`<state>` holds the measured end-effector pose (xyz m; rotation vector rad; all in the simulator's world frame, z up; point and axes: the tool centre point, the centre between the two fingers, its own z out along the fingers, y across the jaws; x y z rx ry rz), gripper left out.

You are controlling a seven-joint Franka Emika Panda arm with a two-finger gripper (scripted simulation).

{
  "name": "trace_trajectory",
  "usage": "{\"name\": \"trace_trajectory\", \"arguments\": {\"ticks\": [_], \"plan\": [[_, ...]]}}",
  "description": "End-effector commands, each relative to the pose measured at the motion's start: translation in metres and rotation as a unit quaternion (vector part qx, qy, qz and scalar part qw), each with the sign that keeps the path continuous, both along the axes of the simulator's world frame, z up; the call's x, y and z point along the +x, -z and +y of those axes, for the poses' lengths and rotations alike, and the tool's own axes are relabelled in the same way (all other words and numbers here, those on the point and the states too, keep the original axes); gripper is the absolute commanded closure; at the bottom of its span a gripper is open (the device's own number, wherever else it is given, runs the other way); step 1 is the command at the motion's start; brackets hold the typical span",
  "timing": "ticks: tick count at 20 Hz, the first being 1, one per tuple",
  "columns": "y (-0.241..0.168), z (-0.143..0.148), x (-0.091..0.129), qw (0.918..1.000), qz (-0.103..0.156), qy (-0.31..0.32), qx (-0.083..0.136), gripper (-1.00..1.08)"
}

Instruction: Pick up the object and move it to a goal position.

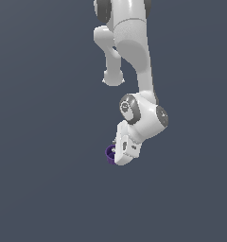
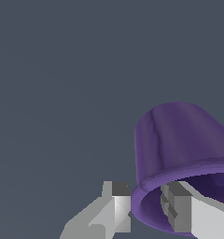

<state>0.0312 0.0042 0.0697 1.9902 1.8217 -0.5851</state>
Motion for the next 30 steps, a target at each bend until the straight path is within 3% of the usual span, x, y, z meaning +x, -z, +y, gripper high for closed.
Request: {"name": "trace_trajectory", "arguments": {"ticks": [1, 13, 30], "plan": [[-0.002, -0.001, -0.001, 1.0, 0.0, 0.0, 0.0, 1.08], [-0.034, -0.02, -0.03, 1.0, 0.0, 0.0, 0.0, 1.08], [-0.136, -0.079, -0.12, 1.0, 0.0, 0.0, 0.0, 1.08]]}}
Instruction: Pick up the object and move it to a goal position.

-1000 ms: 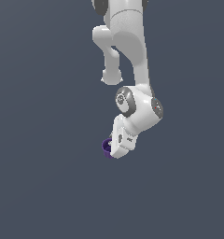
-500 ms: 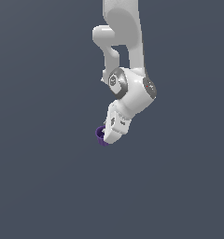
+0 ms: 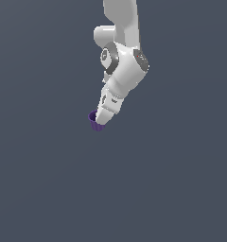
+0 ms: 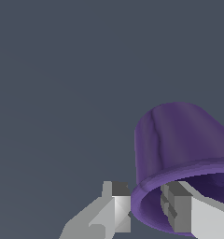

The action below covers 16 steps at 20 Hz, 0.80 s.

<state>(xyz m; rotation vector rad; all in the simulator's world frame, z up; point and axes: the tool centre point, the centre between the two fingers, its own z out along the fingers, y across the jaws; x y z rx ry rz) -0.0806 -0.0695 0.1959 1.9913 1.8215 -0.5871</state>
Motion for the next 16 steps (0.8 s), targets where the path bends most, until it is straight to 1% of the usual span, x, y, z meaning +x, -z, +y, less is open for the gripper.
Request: {"name": "trace_trajectory", "arguments": {"ticks": [1, 9, 16], "plan": [[-0.017, -0.009, -0.014, 1.0, -0.001, 0.0, 0.0, 1.08], [-0.065, -0.037, -0.053, 1.0, -0.001, 0.0, 0.0, 1.08], [-0.093, -0.053, -0.075, 1.0, -0.001, 0.0, 0.0, 1.08]]}}
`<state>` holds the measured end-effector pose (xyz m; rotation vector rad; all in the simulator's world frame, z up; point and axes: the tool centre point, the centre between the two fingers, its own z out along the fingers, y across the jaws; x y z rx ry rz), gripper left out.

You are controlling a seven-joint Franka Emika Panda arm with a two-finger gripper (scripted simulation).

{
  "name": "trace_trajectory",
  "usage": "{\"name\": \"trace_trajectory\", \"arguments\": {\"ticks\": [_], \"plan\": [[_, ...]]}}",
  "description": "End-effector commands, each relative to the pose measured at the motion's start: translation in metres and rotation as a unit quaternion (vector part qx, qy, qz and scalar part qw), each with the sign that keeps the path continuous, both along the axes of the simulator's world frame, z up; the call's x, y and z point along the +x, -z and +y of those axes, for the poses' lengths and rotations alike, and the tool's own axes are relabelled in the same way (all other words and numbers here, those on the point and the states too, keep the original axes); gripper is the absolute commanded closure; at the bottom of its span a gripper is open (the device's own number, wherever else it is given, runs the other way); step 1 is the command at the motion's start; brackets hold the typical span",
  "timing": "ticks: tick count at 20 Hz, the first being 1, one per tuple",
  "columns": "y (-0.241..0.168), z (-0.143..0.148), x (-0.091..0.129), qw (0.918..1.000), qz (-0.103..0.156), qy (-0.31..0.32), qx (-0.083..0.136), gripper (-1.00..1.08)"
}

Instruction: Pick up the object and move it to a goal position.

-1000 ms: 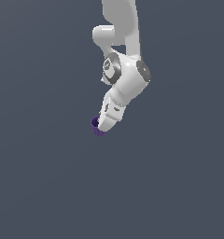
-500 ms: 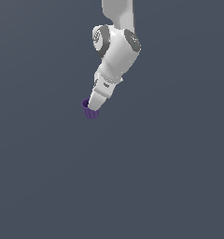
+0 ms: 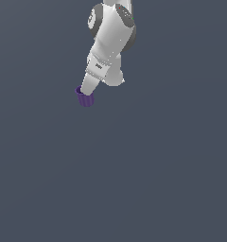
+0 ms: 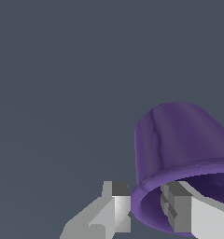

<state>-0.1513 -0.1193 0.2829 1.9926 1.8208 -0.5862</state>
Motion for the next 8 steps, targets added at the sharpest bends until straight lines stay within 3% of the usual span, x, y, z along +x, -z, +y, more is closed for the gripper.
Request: {"name": "trace_trajectory", "arguments": {"ticks": [1, 8], "plan": [[-0.0085, -0.0044, -0.0059, 1.0, 0.0, 0.0, 0.0, 1.08], [-0.0181, -0.0097, -0.0117, 1.0, 0.0, 0.0, -0.001, 1.08]]}}
